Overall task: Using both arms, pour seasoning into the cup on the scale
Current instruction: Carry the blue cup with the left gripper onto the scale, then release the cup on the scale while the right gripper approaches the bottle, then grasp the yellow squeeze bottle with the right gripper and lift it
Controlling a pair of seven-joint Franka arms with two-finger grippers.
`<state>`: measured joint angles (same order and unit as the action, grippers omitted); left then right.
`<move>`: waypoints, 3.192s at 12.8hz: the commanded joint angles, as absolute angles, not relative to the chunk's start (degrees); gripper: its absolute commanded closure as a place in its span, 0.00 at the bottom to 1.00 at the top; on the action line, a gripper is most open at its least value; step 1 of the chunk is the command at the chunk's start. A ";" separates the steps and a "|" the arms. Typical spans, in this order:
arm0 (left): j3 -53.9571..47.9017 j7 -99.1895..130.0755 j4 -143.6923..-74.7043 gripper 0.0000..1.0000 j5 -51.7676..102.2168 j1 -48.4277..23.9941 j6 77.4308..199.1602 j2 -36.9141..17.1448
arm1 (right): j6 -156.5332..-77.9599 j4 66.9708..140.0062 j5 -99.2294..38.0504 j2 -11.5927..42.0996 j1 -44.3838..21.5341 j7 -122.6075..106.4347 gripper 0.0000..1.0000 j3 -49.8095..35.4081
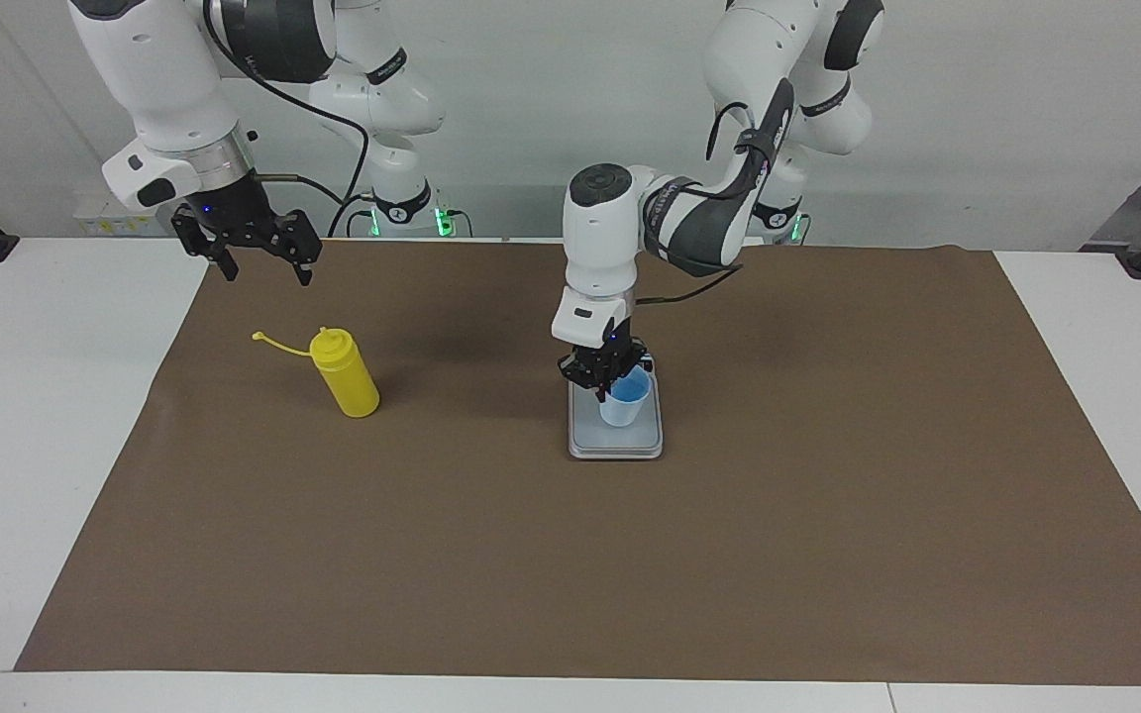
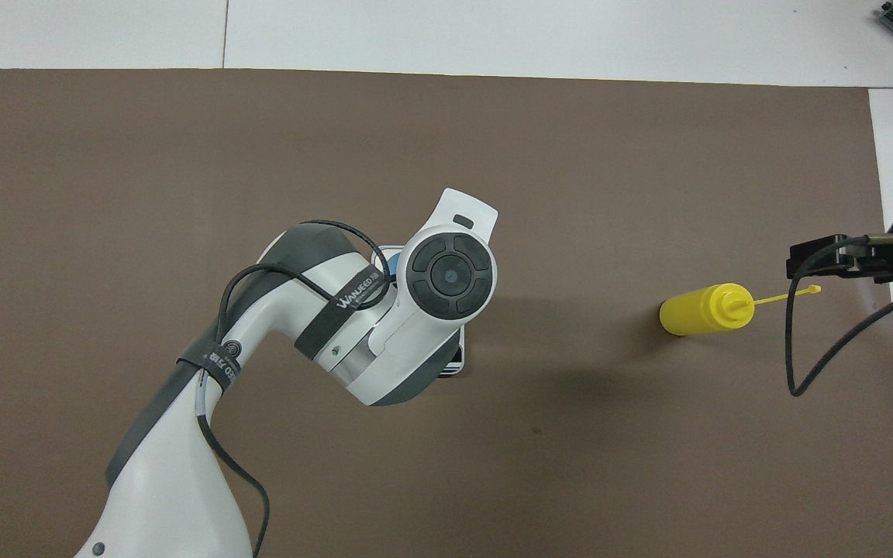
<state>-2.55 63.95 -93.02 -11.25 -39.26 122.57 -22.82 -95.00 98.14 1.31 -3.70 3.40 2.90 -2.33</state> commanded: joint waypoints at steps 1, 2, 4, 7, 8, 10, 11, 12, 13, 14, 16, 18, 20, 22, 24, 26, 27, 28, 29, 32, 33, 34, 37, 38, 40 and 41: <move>-2.11 64.78 -91.41 0.88 -12.57 -39.64 122.08 -23.82 | -96.59 100.90 0.53 -5.80 3.87 1.32 0.00 -2.37; -2.11 64.60 -91.41 0.82 -12.57 -39.64 121.91 -23.82 | -96.59 100.99 0.53 -5.80 3.87 1.32 0.00 -2.37; -2.11 64.60 -91.41 0.79 -12.48 -39.64 121.38 -23.82 | -96.68 100.90 0.53 -5.80 3.78 1.23 0.00 -2.37; -2.20 64.42 -89.57 0.77 -12.57 -39.55 117.09 -23.99 | -96.59 101.68 0.53 -6.06 3.78 0.53 0.00 -2.37; -2.20 64.42 -88.26 0.77 -12.31 -39.55 115.59 -24.69 | -96.77 102.47 0.53 -6.50 3.78 -0.26 0.00 -2.46; -2.29 64.42 -85.44 0.77 -11.69 -39.55 113.48 -25.48 | -99.83 105.01 0.44 -7.47 4.13 -6.99 0.00 -2.37; -2.29 64.42 -84.47 0.77 -11.34 -39.55 112.94 -25.92 | -100.54 105.81 0.35 -7.91 4.22 -9.47 0.00 -2.11; -2.29 64.42 -84.11 0.77 -11.16 -39.55 112.85 -26.01 | -100.81 106.60 -0.52 -8.17 5.09 -11.23 0.00 -2.11; -2.29 64.51 -84.11 0.77 -11.16 -39.55 112.76 -26.02 | -101.68 108.00 -2.96 -8.87 5.97 -13.51 0.00 -2.02; -2.29 64.42 -83.94 0.77 -11.16 -39.55 112.76 -26.02 | -103.17 110.54 -4.29 -10.10 7.19 -16.58 0.00 -2.02; -2.29 64.51 -83.32 0.77 -10.99 -39.73 111.80 -26.02 | -106.16 115.55 -6.76 -12.47 8.87 -23.96 0.00 -2.02; -2.29 64.42 -81.31 0.77 -10.20 -39.55 109.61 -25.93 | -107.66 119.86 -7.47 -14.75 9.66 -29.16 0.00 -1.93; -2.29 64.07 -79.03 0.77 -9.84 -39.38 106.28 -25.75 | -110.55 124.08 -10.27 -16.60 10.46 -33.90 0.00 -1.76; -1.85 63.11 -77.52 0.78 -9.93 -39.11 102.59 -25.23 | -113.72 127.60 -11.95 -17.93 11.07 -39.70 0.00 -1.50; -2.46 56.91 -73.76 0.79 -9.76 -37.10 94.88 -24.61 | -116.27 130.33 -15.10 -18.46 11.08 -44.36 0.00 -0.71; -2.46 48.03 -69.45 0.79 -7.75 -34.56 86.87 -23.65 | -119.60 133.14 -17.39 -18.90 11.42 -51.29 0.00 0.34; -2.46 44.25 -68.56 0.79 -7.04 -33.15 84.23 -22.86 | -120.66 134.55 -19.58 -18.81 12.12 -55.33 0.00 0.53; -2.37 40.73 -67.68 0.78 -7.03 -32.00 81.85 -22.16 | -121.98 135.95 -21.95 -18.81 13.17 -59.11 0.00 0.53; -2.37 36.17 -67.15 0.79 -6.42 -29.99 79.91 -20.76 | -123.91 137.45 -24.06 -18.81 13.36 -62.72 0.00 0.53; -2.29 16.59 -67.24 0.81 -2.37 -20.07 72.27 -15.31 | -127.52 140.88 -31.78 -17.76 14.67 -73.52 0.00 0.53; -2.11 11.30 -67.24 0.81 -2.55 -17.78 70.77 -14.42 | -128.40 141.85 -36.25 -16.45 15.29 -78.70 0.00 0.53; -1.85 8.29 -67.32 0.81 -2.64 -15.84 70.32 -13.54 | -128.58 142.03 -40.82 -14.43 16.34 -84.58 0.00 0.53; -1.58 -2.94 -67.50 0.81 -2.81 -8.99 71.36 -13.36 | -128.76 142.03 -51.74 -9.33 18.72 -100.16 0.00 0.53; -1.84 -7.69 -67.94 0.81 -2.99 -5.83 73.54 -12.23 | -128.85 142.03 -54.73 -8.19 18.72 -102.98 0.00 0.53; -1.85 -9.58 -78.50 0.81 -2.90 -3.52 84.23 -7.07 | -129.72 142.12 -61.92 -5.73 18.46 -109.39 0.00 0.53; -1.85 -9.41 -86.06 0.81 -2.90 -3.52 90.46 -3.90 | -129.99 142.12 -64.75 -4.93 17.93 -111.42 0.00 0.53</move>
<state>-1.32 -8.99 -71.97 -3.45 -3.71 81.62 -11.31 -129.25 142.26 -60.40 -6.22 18.29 -107.46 0.62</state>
